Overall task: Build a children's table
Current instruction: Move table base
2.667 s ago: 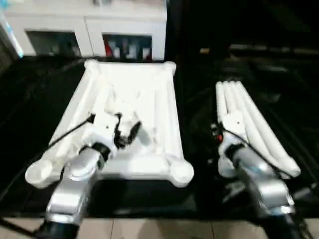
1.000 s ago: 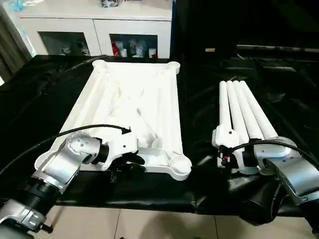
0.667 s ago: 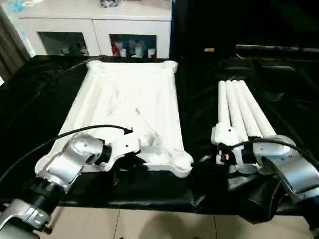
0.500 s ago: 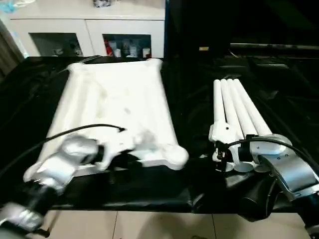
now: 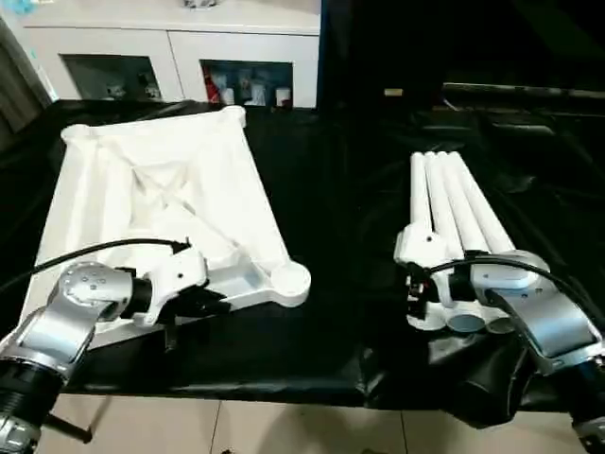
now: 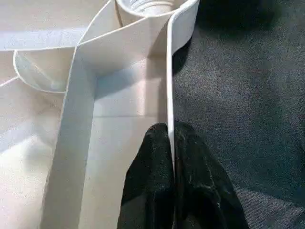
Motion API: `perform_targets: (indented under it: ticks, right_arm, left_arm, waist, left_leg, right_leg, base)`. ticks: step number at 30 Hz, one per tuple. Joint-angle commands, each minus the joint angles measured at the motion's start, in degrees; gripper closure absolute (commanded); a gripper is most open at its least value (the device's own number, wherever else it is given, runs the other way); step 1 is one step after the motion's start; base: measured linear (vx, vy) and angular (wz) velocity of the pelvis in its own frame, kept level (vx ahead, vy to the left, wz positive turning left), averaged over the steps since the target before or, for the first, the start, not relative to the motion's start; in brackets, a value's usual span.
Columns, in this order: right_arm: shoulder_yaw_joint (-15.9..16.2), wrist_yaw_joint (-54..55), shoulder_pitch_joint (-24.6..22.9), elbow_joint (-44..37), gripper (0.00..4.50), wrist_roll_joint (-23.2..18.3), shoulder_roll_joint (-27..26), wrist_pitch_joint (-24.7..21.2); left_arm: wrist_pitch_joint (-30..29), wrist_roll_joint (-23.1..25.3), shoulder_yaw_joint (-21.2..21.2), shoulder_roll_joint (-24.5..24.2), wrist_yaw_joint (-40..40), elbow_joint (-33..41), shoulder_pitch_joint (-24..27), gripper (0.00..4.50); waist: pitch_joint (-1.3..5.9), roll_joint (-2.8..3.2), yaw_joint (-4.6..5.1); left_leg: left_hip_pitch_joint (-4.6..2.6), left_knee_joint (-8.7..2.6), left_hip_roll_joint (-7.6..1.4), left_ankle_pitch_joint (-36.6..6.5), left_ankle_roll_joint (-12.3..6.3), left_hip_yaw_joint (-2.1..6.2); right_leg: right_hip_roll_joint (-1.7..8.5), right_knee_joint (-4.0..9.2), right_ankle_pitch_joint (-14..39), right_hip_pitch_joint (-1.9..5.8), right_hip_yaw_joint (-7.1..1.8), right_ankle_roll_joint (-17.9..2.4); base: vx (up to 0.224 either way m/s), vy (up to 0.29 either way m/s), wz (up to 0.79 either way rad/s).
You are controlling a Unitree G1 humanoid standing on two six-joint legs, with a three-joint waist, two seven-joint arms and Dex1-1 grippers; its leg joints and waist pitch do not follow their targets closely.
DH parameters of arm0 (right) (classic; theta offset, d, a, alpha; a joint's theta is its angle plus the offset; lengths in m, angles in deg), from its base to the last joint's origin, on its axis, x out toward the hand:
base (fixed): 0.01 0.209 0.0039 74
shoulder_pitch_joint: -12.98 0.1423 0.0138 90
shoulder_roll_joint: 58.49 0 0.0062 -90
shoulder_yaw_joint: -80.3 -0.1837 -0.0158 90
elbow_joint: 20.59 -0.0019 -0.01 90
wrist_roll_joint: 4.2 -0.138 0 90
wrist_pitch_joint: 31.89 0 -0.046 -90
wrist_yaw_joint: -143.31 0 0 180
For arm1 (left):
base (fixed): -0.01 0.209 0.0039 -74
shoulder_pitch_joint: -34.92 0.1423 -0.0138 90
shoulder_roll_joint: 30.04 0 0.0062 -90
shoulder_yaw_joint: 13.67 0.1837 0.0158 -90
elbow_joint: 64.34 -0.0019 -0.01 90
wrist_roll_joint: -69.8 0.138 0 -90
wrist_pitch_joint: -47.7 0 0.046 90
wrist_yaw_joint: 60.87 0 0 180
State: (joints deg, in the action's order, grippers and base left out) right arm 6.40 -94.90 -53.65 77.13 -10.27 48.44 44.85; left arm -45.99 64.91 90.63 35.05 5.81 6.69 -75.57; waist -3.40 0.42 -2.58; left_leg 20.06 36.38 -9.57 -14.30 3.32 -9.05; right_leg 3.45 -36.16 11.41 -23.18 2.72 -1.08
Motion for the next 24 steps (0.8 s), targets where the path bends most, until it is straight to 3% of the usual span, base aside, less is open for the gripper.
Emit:
perform_targets:
  ticks: [1, 7, 8, 9, 13, 14, 16, 17, 20, 21, 22, 23, 24]
  right_arm:
    - [-0.3, -0.4, 1.0, 0.6, 0.75, 0.4, 0.2, 0.4]
    - [-0.5, 0.3, 0.2, -0.1, 0.75, 0.4, 0.1, 0.9]
    - [-0.6, 0.4, 0.1, -0.3, 0.75, 0.3, 0.1, 0.9]
    - [-0.9, 0.5, -0.2, -0.6, 0.75, 0.1, 0.0, 1.2]
    - [-3.2, 1.5, -1.3, -3.3, 0.75, -2.9, -1.4, -1.4]
    - [-4.1, 2.4, -1.6, -4.4, 0.75, -4.0, -2.0, -3.4]
    - [-4.8, 3.4, -1.8, -5.2, 0.75, -4.7, -2.6, -5.0]
    - [-6.1, 7.7, -1.9, -6.4, 0.75, -3.9, -4.0, -6.8]
    - [-7.2, 11.4, -1.4, -6.4, 0.75, -3.5, -5.4, -10.5]
    - [-7.9, 13.6, -0.4, -6.2, 0.75, -3.0, -6.3, -14.0]
    - [-9.2, 17.6, 1.6, -5.5, 0.75, -2.3, -8.2, -21.0]
    - [-9.8, 19.2, 2.5, -5.3, 0.75, -2.2, -9.0, -23.8]
    - [-11.2, 22.9, 4.5, -4.2, 0.46, -1.7, -11.0, -28.8]
  left_arm:
    - [2.3, -1.3, -1.6, 0.3, 0.4, 0.9, -0.7, 4.48]
    - [8.8, 1.6, -0.2, -0.2, -0.2, -2.7, -1.9, 4.48]
    - [9.6, 1.9, -0.3, -0.3, -0.7, -3.2, -2.1, 4.03]
    - [10.1, 1.6, -0.7, -0.3, -0.3, -4.0, -2.4, 3.91]
    - [4.0, -3.0, -4.2, -1.0, 2.2, -1.2, -2.2, 3.80]
    - [0.7, -5.0, -5.9, -1.6, 2.2, 1.5, -2.0, 3.63]
    - [-1.9, -6.6, -7.0, -2.4, 2.4, 3.7, -1.9, 3.54]
    - [-7.1, -10.5, -9.7, -3.8, 2.3, 8.3, -1.6, 3.46]
    - [-10.4, -13.5, -11.4, -4.1, 2.0, 10.8, -1.6, 3.18]
    - [-11.3, -14.1, -11.6, -3.7, 1.4, 11.6, -1.6, 3.18]
    - [-13.0, -15.1, -11.8, -3.0, 0.2, 13.3, -1.7, 3.04]
    - [-13.6, -15.4, -11.9, -2.6, -0.4, 14.0, -1.7, 2.96]
    - [-13.9, -14.7, -11.5, -1.2, -2.1, 15.2, -1.6, 2.85]
  waist:
    - [3.72, 0.05, -0.34]
    - [3.67, 0.27, -0.83]
    - [3.63, 0.21, -0.91]
    - [3.66, 0.19, -0.93]
    - [3.64, 0.14, -0.99]
    - [3.66, -0.21, -0.97]
    - [3.52, 0.05, -0.95]
    - [3.44, -0.19, -0.88]
    - [3.25, -0.19, -0.73]
    - [3.25, -0.15, -0.81]
    - [3.23, -0.66, -0.62]
    - [3.44, -0.28, -0.65]
    - [3.44, -0.34, -0.66]
  left_leg:
    - [0.15, -4.85, -3.26, -1.2, -3.76, 0.68]
    - [0.08, -4.86, -3.25, -1.7, -3.35, 0.58]
    - [0.08, -4.91, -3.27, -2.4, -2.88, 0.56]
    - [0.04, -4.94, -3.29, -2.6, -2.71, 0.56]
    - [0.04, -5.04, -3.37, -2.7, -2.13, 0.52]
    - [-0.03, -5.10, -3.51, -2.3, -1.89, 0.44]
    - [-0.02, -5.13, -3.46, -2.8, -1.58, 0.35]
    - [-0.08, -5.20, -3.44, -2.7, -0.85, 0.28]
    - [-0.17, -5.26, -3.16, -3.8, -0.10, 0.20]
    - [-0.28, -5.22, -3.10, -4.1, 0.04, 0.10]
    - [-0.24, -5.26, -3.06, -3.6, 0.07, 0.01]
    - [-0.29, -5.31, -2.97, -2.2, 0.51, 0.19]
    - [-0.23, -5.25, -3.05, -2.1, 0.67, 0.15]
  right_leg:
    - [4.74, 3.35, 3.0, 3.36, -3.01, -16.4]
    - [4.69, 3.41, 2.4, 3.38, -3.05, -16.3]
    - [4.71, 3.46, 3.4, 3.44, -3.08, -16.0]
    - [4.72, 3.44, 3.6, 3.44, -3.08, -15.9]
    - [4.76, 3.40, 4.0, 3.40, -3.10, -15.7]
    - [4.87, 3.07, 3.6, 3.49, -3.19, -16.1]
    - [4.70, 3.33, 5.0, 3.25, -3.06, -16.2]
    - [4.69, 3.15, 5.4, 3.23, -3.11, -16.1]
    - [4.40, 3.62, 8.3, 3.04, -3.05, -15.4]
    - [4.36, 3.75, 9.0, 2.99, -3.13, -14.8]
    - [4.17, 3.67, 8.7, 3.07, -3.19, -14.6]
    - [4.21, 3.48, 8.7, 3.03, -3.02, -14.5]
    - [4.26, 3.49, 8.5, 3.04, -3.06, -14.2]
  base:
    - [0.000, 0.000, 0.00]
    - [0.000, 0.000, 0.00]
    - [0.000, 0.000, 0.00]
    - [0.000, 0.000, 0.00]
    - [0.000, 0.000, 0.00]
    - [0.000, 0.000, 0.00]
    - [0.000, 0.000, 0.00]
    - [0.000, 0.000, 0.00]
    - [0.000, 0.000, 0.00]
    - [0.000, 0.000, 0.00]
    - [0.000, 0.000, 0.00]
    - [0.000, 0.000, 0.00]
    - [0.000, 0.000, 0.00]
